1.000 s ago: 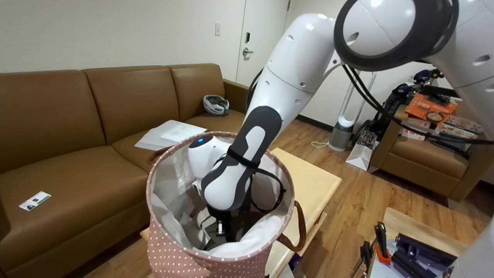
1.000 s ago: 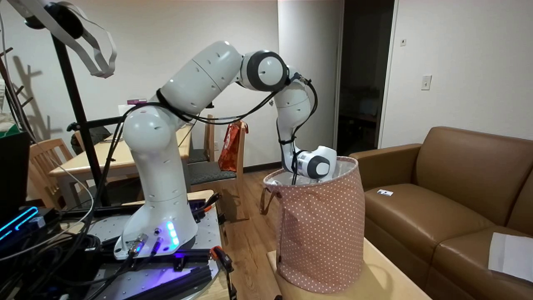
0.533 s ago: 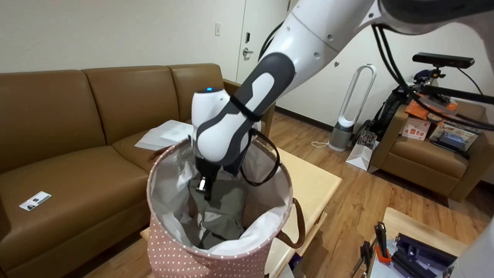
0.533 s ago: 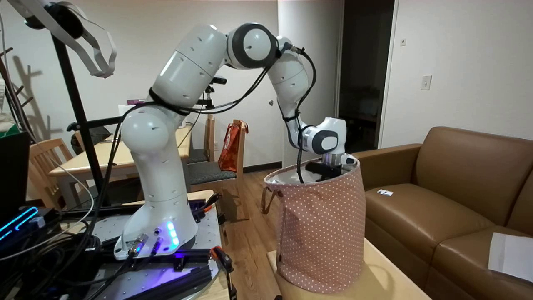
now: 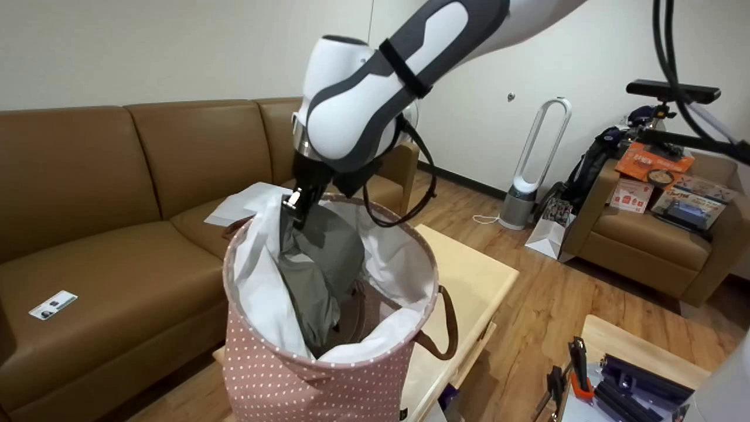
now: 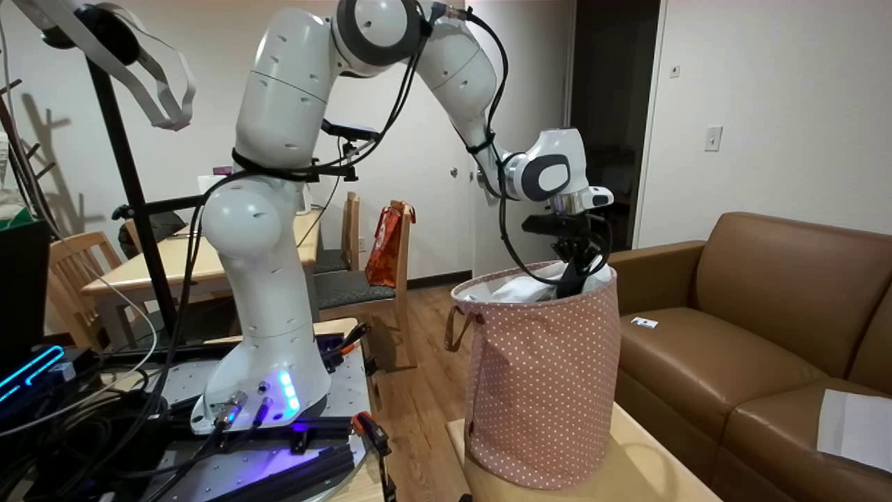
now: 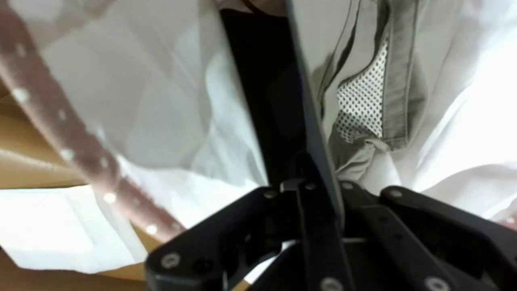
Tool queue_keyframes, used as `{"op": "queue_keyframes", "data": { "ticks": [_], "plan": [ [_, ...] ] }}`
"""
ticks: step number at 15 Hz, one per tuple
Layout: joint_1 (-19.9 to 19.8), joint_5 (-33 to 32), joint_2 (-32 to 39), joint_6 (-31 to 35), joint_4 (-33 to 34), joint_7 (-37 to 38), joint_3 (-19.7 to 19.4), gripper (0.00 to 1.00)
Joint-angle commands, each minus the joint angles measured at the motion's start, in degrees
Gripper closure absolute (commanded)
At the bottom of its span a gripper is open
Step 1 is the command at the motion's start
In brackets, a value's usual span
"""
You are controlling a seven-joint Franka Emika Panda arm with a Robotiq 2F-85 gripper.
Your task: Remove the green hat from the basket and put it on the table
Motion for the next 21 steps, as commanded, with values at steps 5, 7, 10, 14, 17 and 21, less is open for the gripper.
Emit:
{"op": "queue_keyframes", "data": {
  "ticks": [5,7,10,14,17,21],
  "plan": [
    [-0.41,0.34,-14.38,-3.59,-1.05,1.38,-2.58,0.99],
    [-0.69,0.12,-17.27,-5.24,-0.23,1.88,-3.86,0.99],
    [-1.08,-2.49,-20.60,-6.75,0.75,5.83,-6.62,0.99],
    [-3.12,-10.04,-23.68,-8.02,1.78,16.98,-10.41,0.99],
    [-6.20,-14.13,-24.40,-10.62,4.31,22.26,-12.87,0.99],
    [-9.76,-16.57,-22.71,-12.90,9.17,23.77,-15.58,0.99]
  ]
}}
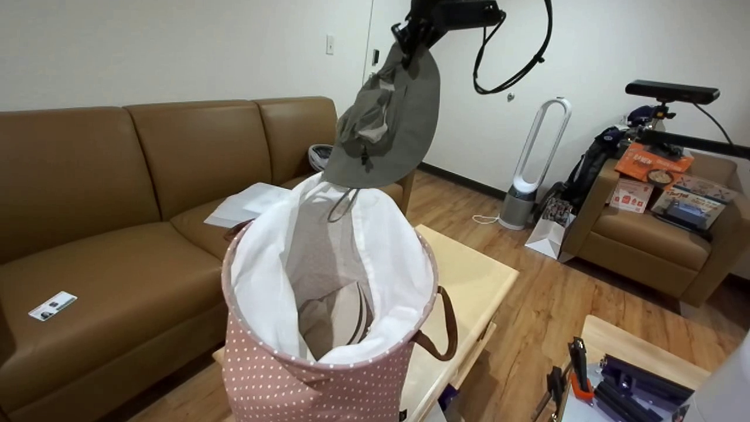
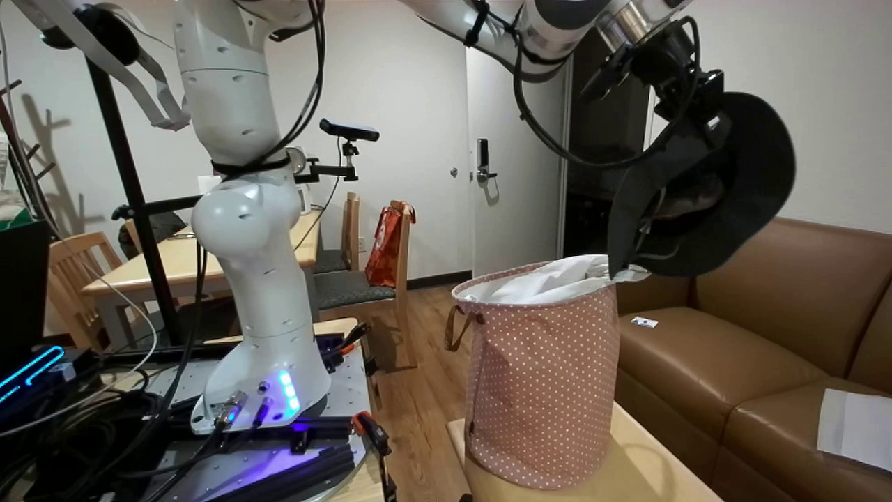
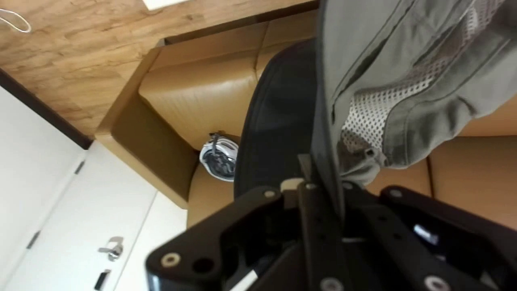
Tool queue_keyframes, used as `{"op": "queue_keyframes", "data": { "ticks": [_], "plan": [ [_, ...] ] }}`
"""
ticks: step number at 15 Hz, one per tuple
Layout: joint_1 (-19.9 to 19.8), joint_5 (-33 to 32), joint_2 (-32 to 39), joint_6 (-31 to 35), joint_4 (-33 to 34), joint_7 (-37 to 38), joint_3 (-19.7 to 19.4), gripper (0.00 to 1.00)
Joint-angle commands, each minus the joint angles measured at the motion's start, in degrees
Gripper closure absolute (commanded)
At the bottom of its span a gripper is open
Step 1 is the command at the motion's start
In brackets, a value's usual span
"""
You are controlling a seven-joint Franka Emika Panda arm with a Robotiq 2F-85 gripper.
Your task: Remove the green hat from the basket and put it on the table
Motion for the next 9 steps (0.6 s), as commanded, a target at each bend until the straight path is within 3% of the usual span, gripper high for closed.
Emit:
{"op": "queue_keyframes", "data": {
  "ticks": [1,5,9],
  "plan": [
    [-2.89,-2.76,2.03,-2.76,4.63,1.98,-1.29,0.99],
    [-3.22,-5.66,6.54,-0.28,3.55,2.42,-1.96,0.99],
    [-1.36,-2.02,14.63,9.79,-0.92,1.34,-0.90,0.99]
  ]
}}
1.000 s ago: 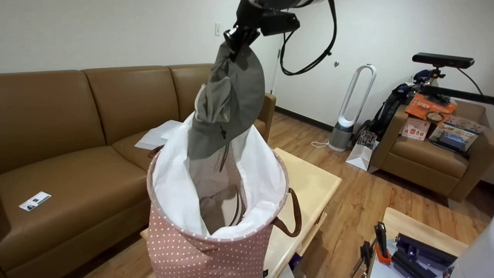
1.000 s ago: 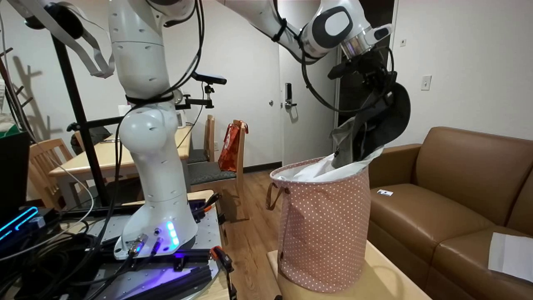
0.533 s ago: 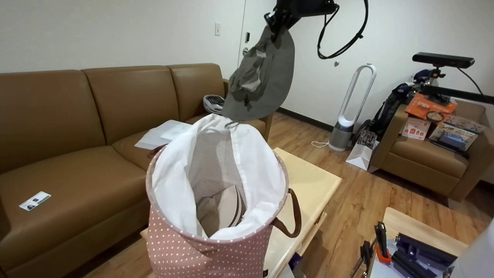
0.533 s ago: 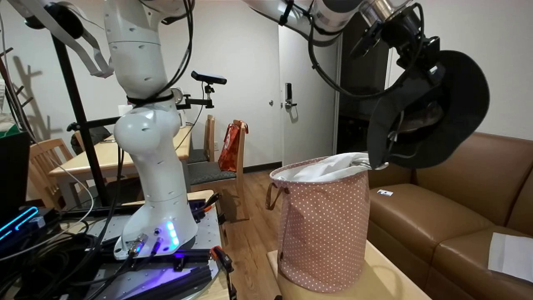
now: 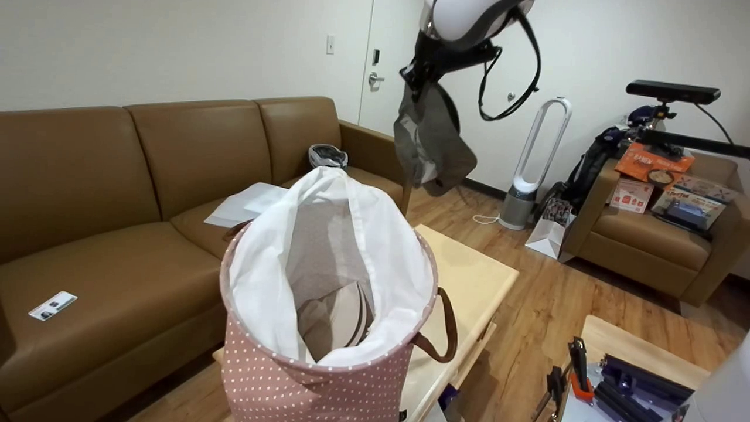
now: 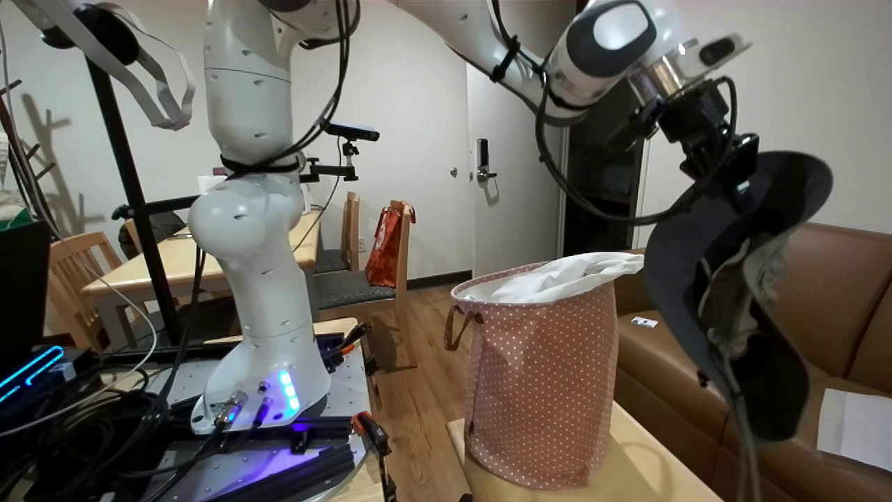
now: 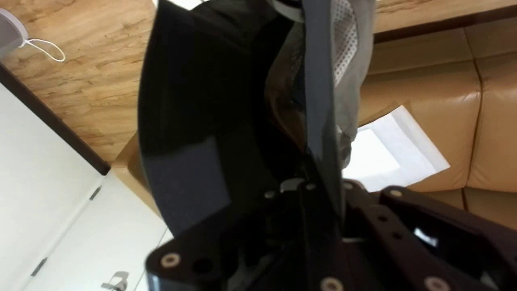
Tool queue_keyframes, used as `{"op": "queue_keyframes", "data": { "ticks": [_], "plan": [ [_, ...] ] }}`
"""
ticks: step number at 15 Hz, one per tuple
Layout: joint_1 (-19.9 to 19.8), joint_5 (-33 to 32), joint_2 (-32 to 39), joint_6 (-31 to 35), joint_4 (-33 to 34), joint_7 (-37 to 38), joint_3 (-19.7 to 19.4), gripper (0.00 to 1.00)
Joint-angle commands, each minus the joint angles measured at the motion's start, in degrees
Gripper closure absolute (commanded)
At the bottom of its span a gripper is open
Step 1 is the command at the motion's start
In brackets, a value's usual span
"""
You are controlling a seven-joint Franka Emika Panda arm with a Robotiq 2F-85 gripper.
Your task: Remove the green hat from the basket and put it on the table
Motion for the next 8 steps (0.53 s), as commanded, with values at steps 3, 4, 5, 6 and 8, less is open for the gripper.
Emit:
{"op": "queue_keyframes", "data": {
  "ticks": [3,4,5,6,8],
  "plan": [
    [2.51,3.89,13.91,17.15,-4.06,2.23,0.83,0.99],
    [2.91,5.48,17.42,20.31,-3.95,1.70,0.87,0.99],
    [3.20,6.81,20.22,22.66,-4.37,1.29,0.50,0.99],
    [3.45,8.68,23.26,24.42,-3.64,0.84,0.41,0.99],
    [2.83,12.40,28.19,27.32,-3.63,-0.78,1.14,0.99]
  ]
}}
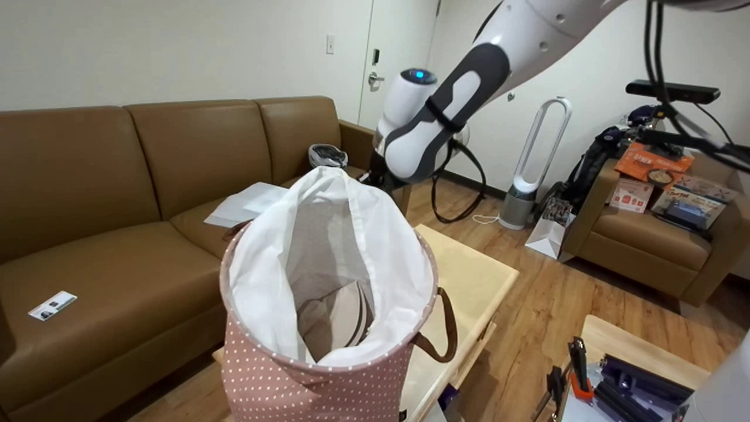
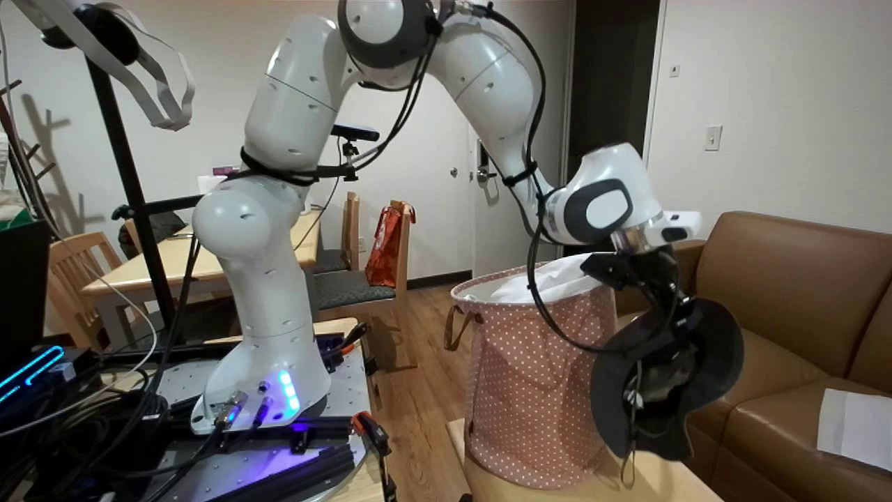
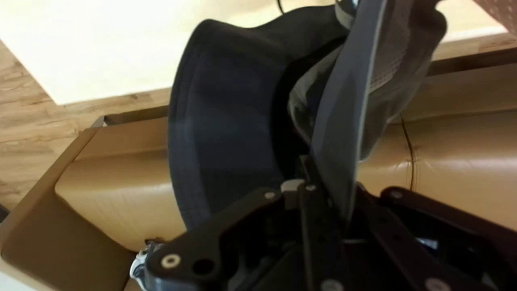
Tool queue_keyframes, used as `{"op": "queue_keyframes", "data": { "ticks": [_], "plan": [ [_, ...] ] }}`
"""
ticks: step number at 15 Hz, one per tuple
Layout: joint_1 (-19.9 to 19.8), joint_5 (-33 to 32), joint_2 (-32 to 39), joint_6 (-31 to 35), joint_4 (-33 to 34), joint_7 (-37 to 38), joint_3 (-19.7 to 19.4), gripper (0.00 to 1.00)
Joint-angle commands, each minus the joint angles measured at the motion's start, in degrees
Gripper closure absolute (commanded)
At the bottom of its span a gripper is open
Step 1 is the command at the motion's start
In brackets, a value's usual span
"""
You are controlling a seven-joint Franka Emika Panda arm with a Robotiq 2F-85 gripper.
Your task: Remove the green hat from the basket and put it on the table
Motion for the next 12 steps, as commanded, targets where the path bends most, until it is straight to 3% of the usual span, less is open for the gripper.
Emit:
{"op": "queue_keyframes", "data": {
  "ticks": [1,5,8,12],
  "plan": [
    [0.45,5.87,8.50,5.18,1.03,-1.81,-0.74,0.99],
    [0.66,9.79,15.47,6.93,2.05,-2.70,-0.21,0.99],
    [2.05,11.90,18.76,5.11,3.46,-1.61,-1.87,0.99],
    [6.52,13.89,21.95,1.47,4.83,1.68,-8.98,0.99]
  ]
}}
